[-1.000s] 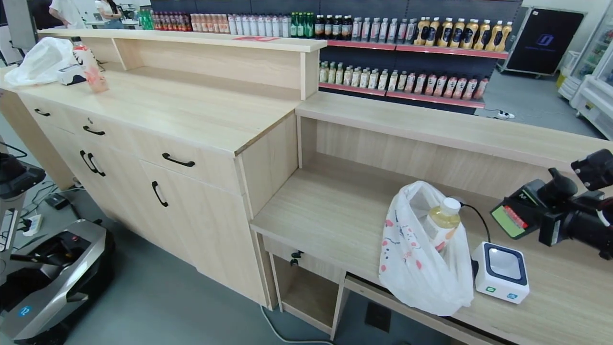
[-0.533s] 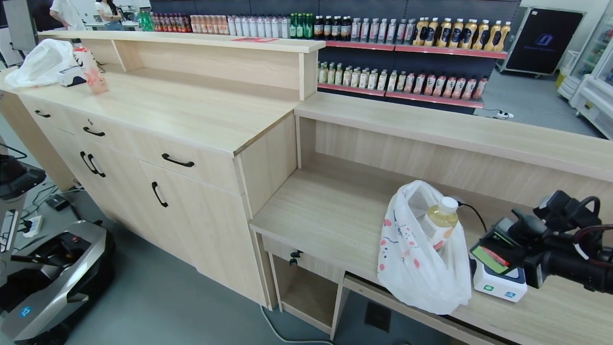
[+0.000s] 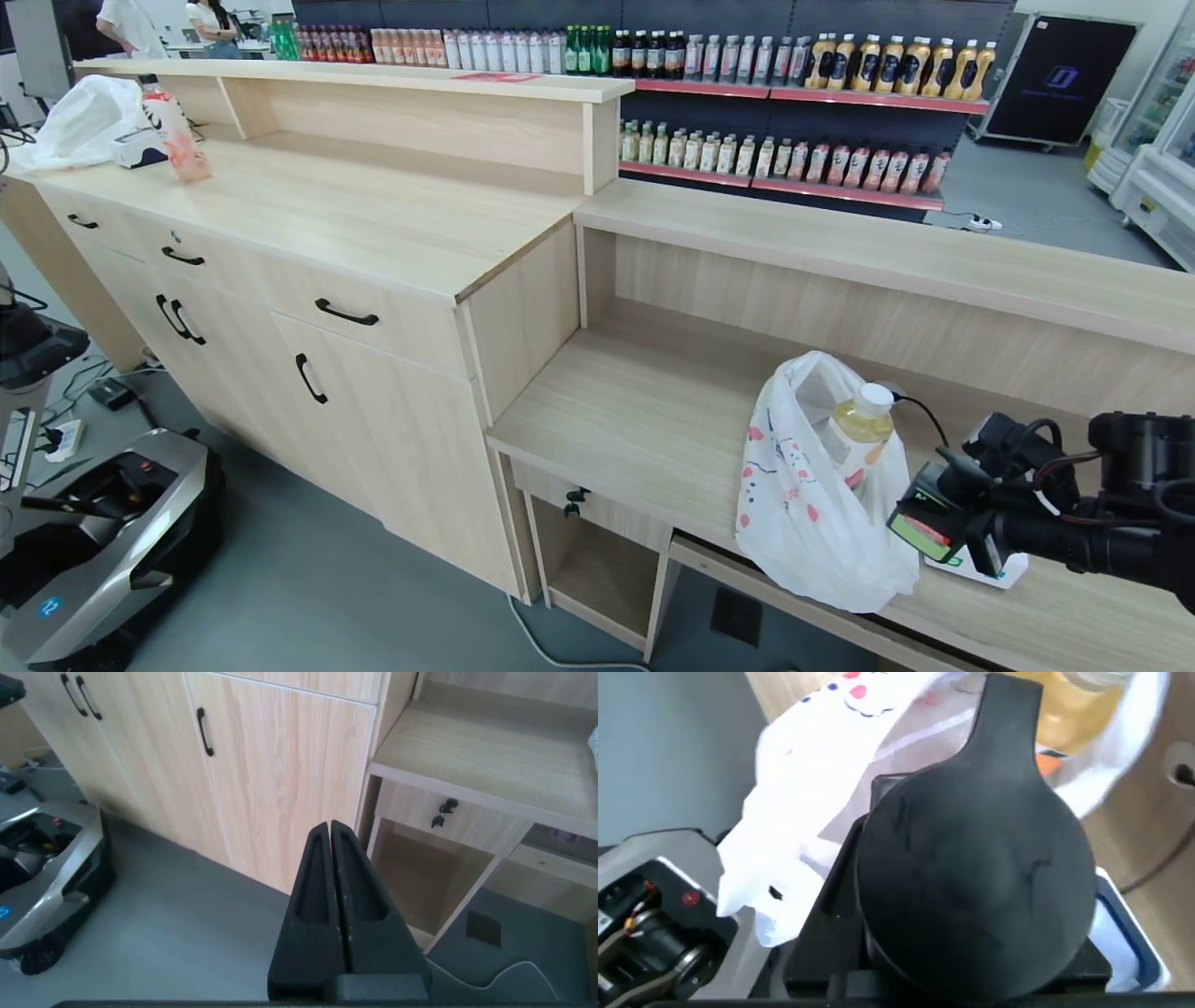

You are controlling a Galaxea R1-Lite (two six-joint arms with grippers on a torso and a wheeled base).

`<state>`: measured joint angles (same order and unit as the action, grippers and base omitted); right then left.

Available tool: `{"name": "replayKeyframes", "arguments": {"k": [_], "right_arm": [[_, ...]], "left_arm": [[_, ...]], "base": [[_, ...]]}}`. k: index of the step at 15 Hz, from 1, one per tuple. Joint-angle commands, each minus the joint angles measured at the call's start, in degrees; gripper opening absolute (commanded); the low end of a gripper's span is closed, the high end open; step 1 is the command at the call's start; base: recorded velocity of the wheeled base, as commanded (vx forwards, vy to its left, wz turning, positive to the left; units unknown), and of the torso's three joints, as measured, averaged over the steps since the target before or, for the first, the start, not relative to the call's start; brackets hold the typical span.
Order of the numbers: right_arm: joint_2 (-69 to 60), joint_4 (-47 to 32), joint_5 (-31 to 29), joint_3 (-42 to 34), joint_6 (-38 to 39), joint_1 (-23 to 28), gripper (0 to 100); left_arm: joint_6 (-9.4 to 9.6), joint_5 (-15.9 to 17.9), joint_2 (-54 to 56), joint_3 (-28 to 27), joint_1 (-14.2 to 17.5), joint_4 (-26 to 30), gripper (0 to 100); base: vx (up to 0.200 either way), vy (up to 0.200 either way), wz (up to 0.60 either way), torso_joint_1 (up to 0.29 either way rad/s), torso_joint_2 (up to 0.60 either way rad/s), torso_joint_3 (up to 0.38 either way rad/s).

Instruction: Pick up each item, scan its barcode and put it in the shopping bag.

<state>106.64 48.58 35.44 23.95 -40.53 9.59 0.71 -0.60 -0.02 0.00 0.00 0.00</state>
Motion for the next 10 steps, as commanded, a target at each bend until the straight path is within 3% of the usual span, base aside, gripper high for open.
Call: {"name": "replayKeyframes", "arguments": {"k": [1, 10], "right_arm": [[5.3, 0.0, 2.4, 1.9, -1.0, 0.6, 0], [15.8, -0.1, 9.0, 9.9, -5.8, 1.5, 0]], "left_arm": [[0.0, 0.0, 0.0, 0.0, 0.0, 0.0, 0], [0.0, 0.0, 0.0, 0.0, 0.0, 0.0, 0]], "base": [[0.0, 0.0, 0.0, 0.0, 0.0, 0.0], [0.0, 0.0, 0.0, 0.0, 0.0, 0.0]]}}
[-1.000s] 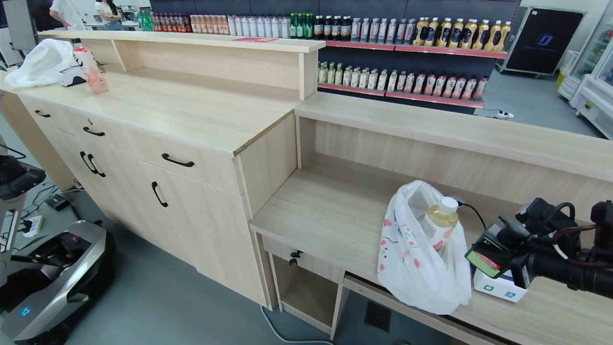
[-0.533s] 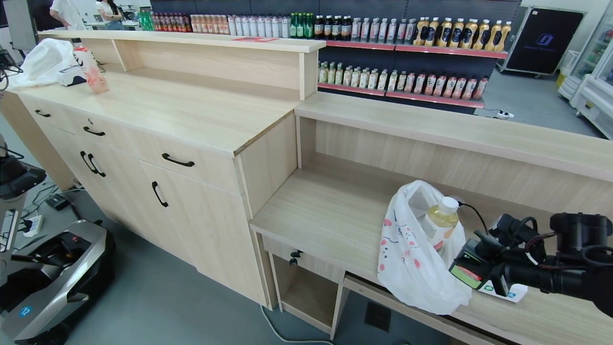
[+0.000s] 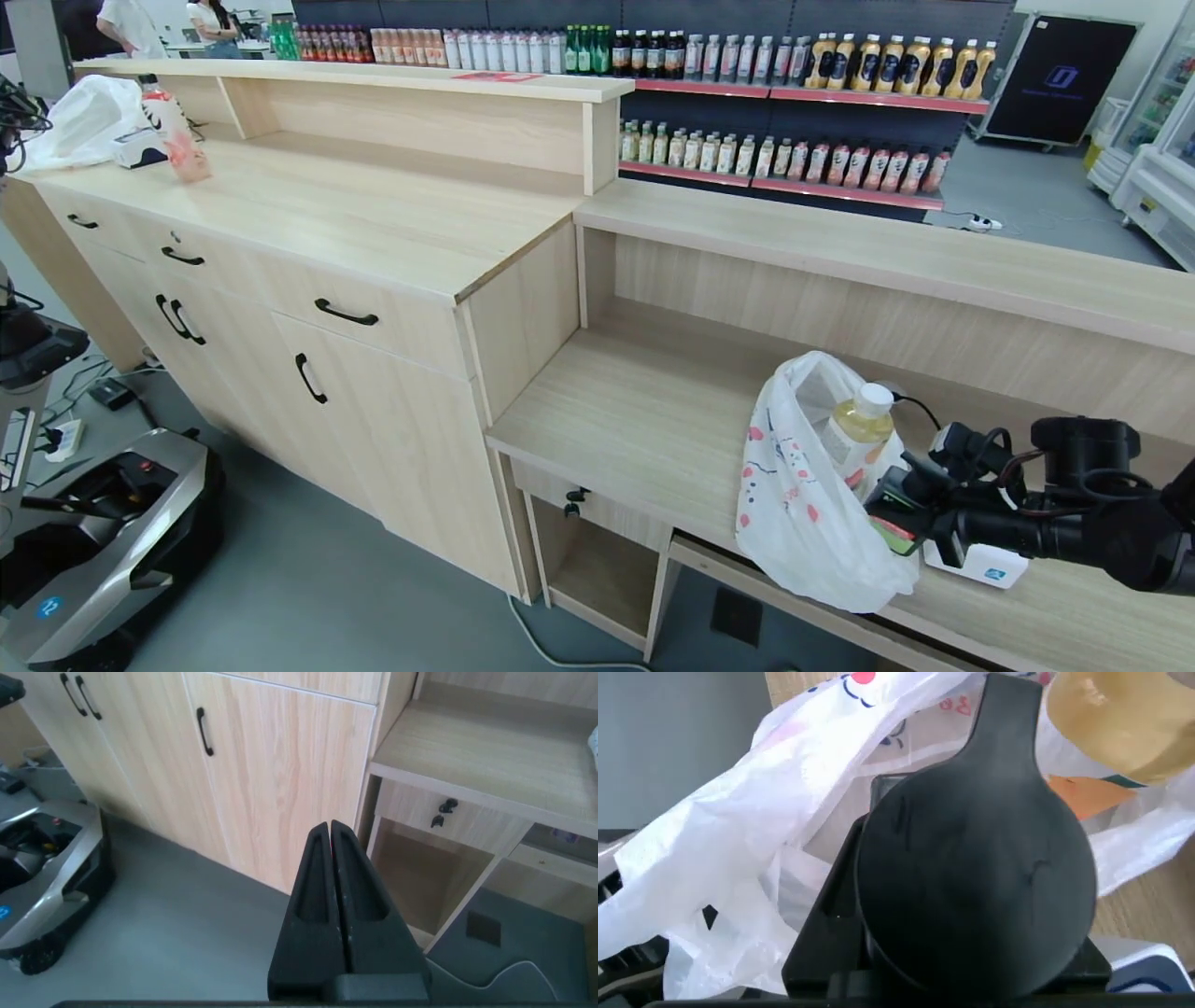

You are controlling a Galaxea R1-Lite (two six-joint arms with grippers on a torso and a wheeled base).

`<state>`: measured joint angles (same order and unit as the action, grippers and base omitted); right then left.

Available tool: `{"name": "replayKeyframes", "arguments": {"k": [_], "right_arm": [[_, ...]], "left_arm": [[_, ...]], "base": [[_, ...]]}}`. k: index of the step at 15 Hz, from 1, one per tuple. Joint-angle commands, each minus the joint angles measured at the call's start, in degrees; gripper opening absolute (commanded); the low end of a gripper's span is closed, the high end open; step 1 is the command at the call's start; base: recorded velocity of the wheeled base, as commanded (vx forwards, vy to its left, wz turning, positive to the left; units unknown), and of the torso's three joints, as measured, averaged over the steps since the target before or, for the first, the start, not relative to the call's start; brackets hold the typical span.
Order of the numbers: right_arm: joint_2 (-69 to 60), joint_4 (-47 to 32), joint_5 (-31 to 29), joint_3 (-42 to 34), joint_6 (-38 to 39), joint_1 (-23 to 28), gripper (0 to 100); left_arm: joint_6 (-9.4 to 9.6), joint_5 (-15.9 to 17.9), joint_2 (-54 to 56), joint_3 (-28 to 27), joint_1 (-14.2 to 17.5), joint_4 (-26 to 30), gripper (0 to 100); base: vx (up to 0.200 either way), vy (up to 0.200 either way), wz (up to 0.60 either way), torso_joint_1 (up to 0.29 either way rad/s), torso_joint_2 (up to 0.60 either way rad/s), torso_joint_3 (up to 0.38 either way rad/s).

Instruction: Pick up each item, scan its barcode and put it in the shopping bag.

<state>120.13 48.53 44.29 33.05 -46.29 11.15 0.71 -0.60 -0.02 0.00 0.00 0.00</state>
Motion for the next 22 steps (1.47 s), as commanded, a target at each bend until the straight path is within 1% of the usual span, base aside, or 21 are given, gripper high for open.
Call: {"name": "replayKeyframes", "arguments": {"k": [1, 8, 12, 22], "right_arm": [[3.0, -0.2, 0.8, 1.0, 0.0, -0.4, 0], [5.4, 0.1, 2.5, 2.7, 0.1, -1.4, 0], [7.3, 0.1, 3.7, 6.4, 0.1, -1.8, 0], [10.2, -0.2, 3.7, 8.6, 0.4, -2.6, 0]], "left_arm": [[0.0, 0.0, 0.0, 0.0, 0.0, 0.0, 0], [0.0, 0.0, 0.0, 0.0, 0.0, 0.0, 0], [0.0, 0.0, 0.0, 0.0, 0.0, 0.0, 0], [0.0, 0.0, 0.0, 0.0, 0.0, 0.0, 0]], "base": [[0.0, 0.0, 0.0, 0.0, 0.0, 0.0], [0.0, 0.0, 0.0, 0.0, 0.0, 0.0], [0.0, 0.0, 0.0, 0.0, 0.0, 0.0], [0.0, 0.0, 0.0, 0.0, 0.0, 0.0]]}}
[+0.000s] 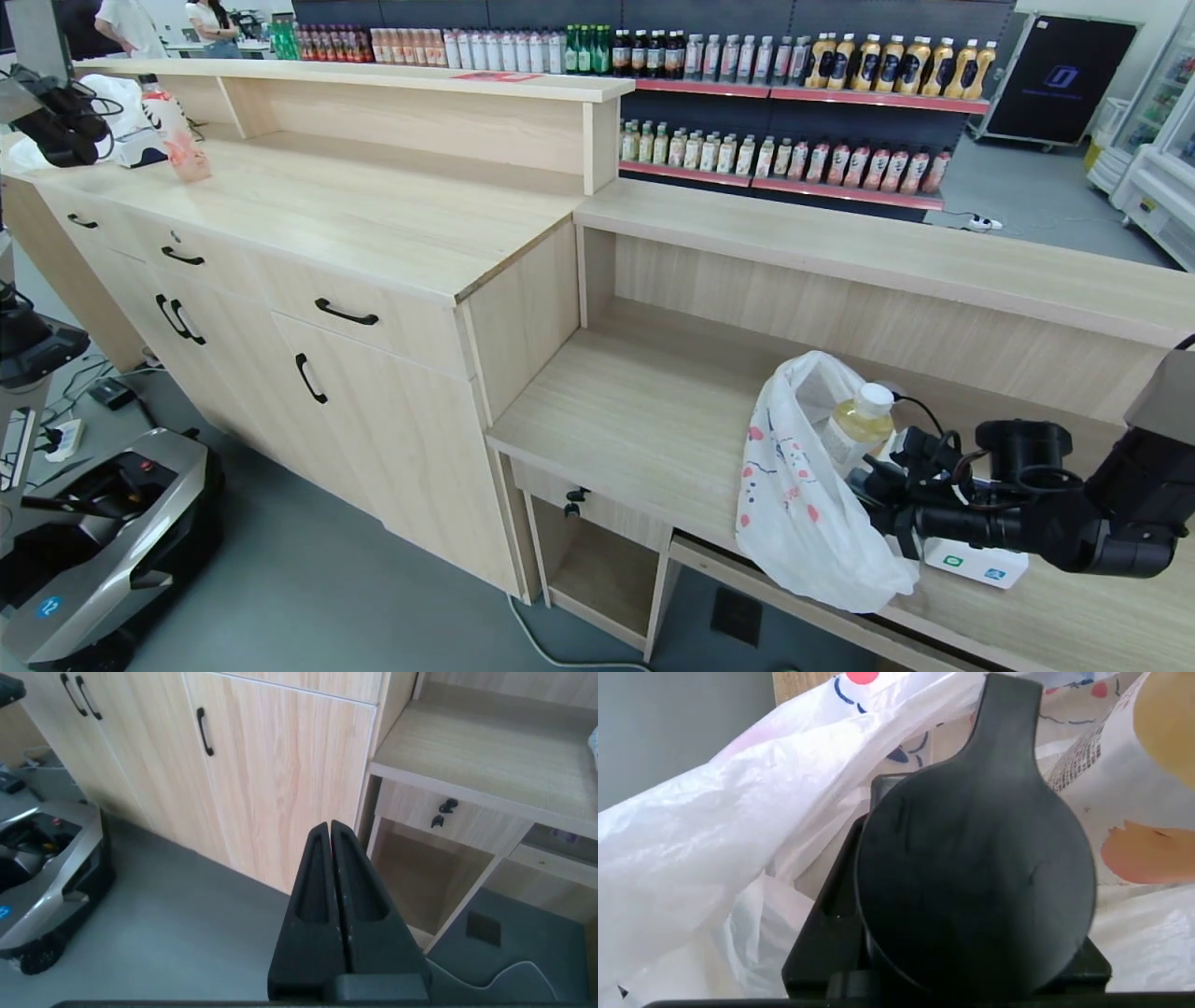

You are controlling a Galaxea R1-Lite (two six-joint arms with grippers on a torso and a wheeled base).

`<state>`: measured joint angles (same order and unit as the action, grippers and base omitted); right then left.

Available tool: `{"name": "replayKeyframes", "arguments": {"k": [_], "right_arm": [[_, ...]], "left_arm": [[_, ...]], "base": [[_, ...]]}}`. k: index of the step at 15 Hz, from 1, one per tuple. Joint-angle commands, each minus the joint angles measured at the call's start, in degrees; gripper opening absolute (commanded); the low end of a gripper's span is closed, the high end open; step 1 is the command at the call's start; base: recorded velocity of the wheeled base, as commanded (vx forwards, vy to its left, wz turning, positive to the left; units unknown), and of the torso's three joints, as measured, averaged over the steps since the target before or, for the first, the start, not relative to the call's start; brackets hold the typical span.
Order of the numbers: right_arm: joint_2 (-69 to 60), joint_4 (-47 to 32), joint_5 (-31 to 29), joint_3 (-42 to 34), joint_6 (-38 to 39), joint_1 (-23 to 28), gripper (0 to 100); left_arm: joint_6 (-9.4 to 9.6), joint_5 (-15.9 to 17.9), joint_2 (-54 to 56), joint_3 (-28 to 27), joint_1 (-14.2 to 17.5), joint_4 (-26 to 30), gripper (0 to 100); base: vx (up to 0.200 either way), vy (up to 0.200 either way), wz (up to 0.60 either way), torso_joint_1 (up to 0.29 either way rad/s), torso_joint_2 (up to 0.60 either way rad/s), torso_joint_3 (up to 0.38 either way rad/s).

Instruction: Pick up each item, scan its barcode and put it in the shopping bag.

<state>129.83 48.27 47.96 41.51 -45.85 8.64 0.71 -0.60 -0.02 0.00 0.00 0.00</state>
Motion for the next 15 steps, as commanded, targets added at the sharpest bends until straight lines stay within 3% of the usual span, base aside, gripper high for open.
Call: {"name": "replayKeyframes", "arguments": {"k": [1, 12, 13, 15], "right_arm": [[0.9, 0.1, 0.0, 0.7, 0.0, -0.1, 0], [3.8, 0.0, -0.1, 2.6, 0.1, -0.1, 0], [3.8, 0.0, -0.1, 2.6, 0.2, -0.1, 100], [3.8, -0.1, -0.1, 3.0, 0.3, -0.2, 100]], "left_arm": [[0.0, 0.0, 0.0, 0.0, 0.0, 0.0, 0], [0.0, 0.0, 0.0, 0.0, 0.0, 0.0, 0], [0.0, 0.0, 0.0, 0.0, 0.0, 0.0, 0], [0.0, 0.0, 0.0, 0.0, 0.0, 0.0, 0]], "base": [[0.0, 0.0, 0.0, 0.0, 0.0, 0.0], [0.0, 0.0, 0.0, 0.0, 0.0, 0.0], [0.0, 0.0, 0.0, 0.0, 0.0, 0.0], [0.0, 0.0, 0.0, 0.0, 0.0, 0.0]]}}
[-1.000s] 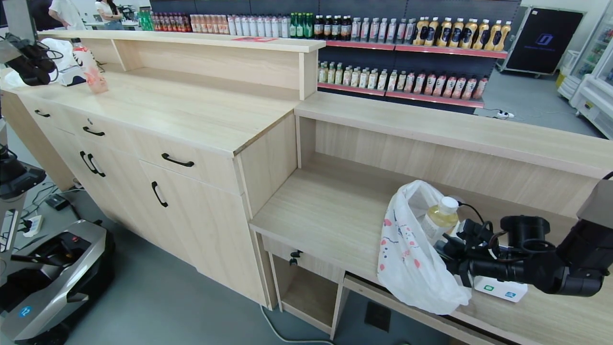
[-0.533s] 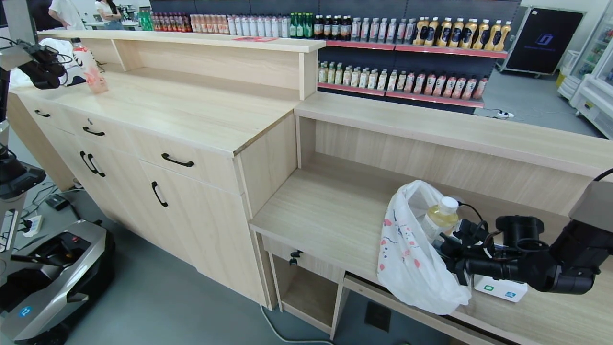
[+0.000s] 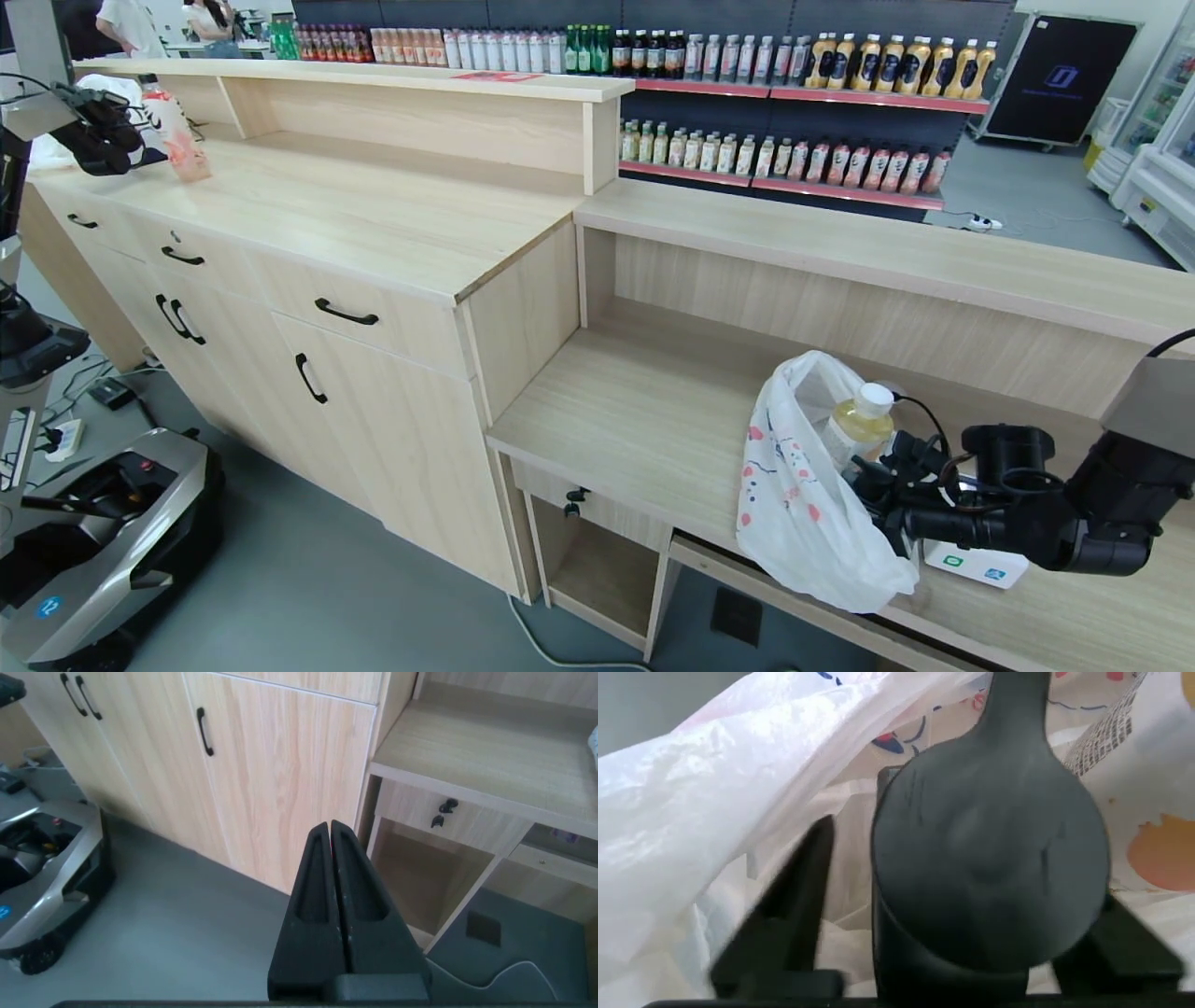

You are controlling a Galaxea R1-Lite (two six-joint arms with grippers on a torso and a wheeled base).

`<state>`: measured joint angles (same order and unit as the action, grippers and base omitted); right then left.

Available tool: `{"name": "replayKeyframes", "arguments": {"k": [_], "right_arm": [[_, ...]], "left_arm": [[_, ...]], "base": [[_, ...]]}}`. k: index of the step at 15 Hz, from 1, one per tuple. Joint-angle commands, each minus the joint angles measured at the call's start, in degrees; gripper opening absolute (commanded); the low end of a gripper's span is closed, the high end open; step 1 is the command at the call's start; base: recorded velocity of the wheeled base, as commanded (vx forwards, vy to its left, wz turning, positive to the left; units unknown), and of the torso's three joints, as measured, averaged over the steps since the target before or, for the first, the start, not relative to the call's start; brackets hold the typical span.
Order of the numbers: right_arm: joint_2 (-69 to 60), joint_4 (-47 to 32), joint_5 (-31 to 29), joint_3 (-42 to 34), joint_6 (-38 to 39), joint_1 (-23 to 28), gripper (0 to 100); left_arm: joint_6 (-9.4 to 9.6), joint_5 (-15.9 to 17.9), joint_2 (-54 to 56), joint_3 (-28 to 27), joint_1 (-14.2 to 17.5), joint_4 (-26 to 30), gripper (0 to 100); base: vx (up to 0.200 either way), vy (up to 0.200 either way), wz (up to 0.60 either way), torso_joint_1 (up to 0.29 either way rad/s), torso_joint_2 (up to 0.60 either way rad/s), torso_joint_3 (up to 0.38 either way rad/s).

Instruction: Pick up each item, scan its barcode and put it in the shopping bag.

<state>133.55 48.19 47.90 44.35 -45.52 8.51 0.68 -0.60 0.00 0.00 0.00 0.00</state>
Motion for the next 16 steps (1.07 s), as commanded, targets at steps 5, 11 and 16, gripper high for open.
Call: {"name": "replayKeyframes", "arguments": {"k": [5, 11, 16], "right_arm": [[-4.0, -0.5, 0.3, -0.8, 0.7, 0.0, 100], [-15.6, -0.9, 2.6, -8.3, 0.4, 0.7, 100], [-24.5, -0.5, 2.3, -10.5, 0.6, 0.7, 100]], "left_arm": [[0.02, 0.0, 0.0, 0.0, 0.0, 0.0, 0], [0.02, 0.0, 0.0, 0.0, 0.0, 0.0, 0], [0.02, 0.0, 0.0, 0.0, 0.0, 0.0, 0]], "base": [[0.0, 0.0, 0.0, 0.0, 0.0, 0.0], [0.0, 0.0, 0.0, 0.0, 0.0, 0.0], [0.0, 0.0, 0.0, 0.0, 0.0, 0.0]]}}
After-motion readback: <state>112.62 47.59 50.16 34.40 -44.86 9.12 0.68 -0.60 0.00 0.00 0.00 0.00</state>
